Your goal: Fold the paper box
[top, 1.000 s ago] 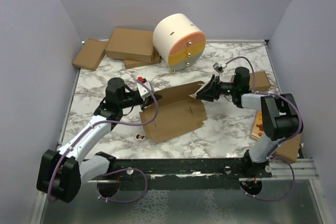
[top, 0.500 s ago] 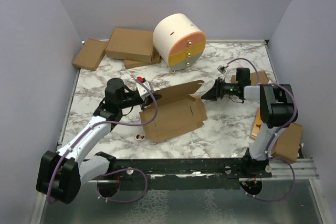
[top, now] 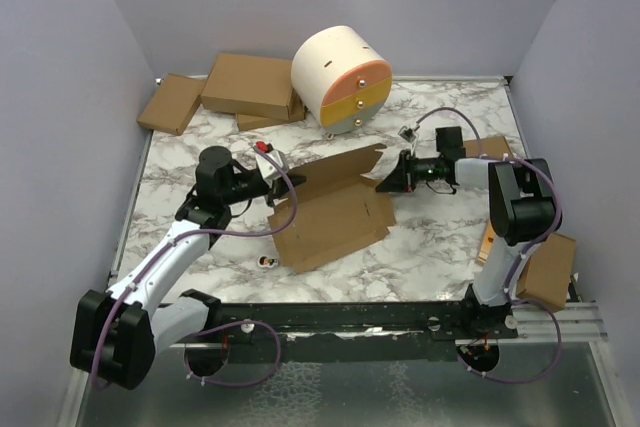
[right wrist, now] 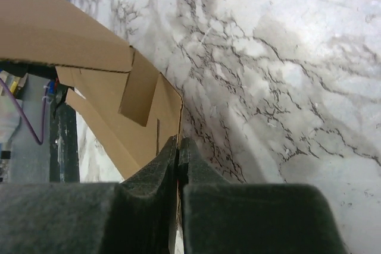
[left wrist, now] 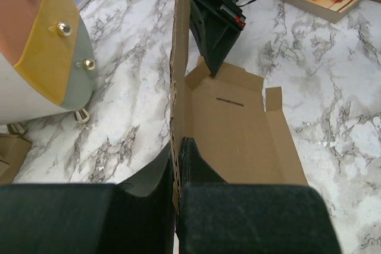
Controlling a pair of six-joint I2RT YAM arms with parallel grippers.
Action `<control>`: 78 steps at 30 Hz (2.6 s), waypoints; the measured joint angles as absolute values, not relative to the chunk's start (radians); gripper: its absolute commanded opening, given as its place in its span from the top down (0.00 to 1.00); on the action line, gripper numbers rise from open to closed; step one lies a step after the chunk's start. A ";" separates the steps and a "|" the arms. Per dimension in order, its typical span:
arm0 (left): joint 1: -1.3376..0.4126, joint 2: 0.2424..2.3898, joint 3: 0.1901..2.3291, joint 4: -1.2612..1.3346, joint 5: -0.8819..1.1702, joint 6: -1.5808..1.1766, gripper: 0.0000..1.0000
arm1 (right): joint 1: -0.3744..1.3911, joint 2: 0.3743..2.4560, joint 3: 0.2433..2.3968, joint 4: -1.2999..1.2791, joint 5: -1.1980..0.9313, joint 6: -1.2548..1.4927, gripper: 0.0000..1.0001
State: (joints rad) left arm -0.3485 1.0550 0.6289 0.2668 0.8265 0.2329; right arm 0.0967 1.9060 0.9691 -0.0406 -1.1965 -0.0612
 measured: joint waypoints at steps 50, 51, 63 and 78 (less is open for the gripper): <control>-0.301 1.276 0.713 0.529 0.952 -0.033 1.00 | 0.138 1.712 0.656 0.922 -1.008 -0.217 0.97; -0.301 1.276 0.710 0.527 0.950 -0.033 1.00 | 0.138 1.712 0.661 0.891 -1.008 -0.231 0.99; -0.299 1.282 0.802 0.492 0.910 -0.046 1.00 | 0.146 1.743 0.672 1.094 -0.930 -0.112 0.99; -0.279 1.232 0.817 0.405 0.844 0.033 1.00 | 0.287 1.932 0.605 1.449 -0.768 -0.125 0.92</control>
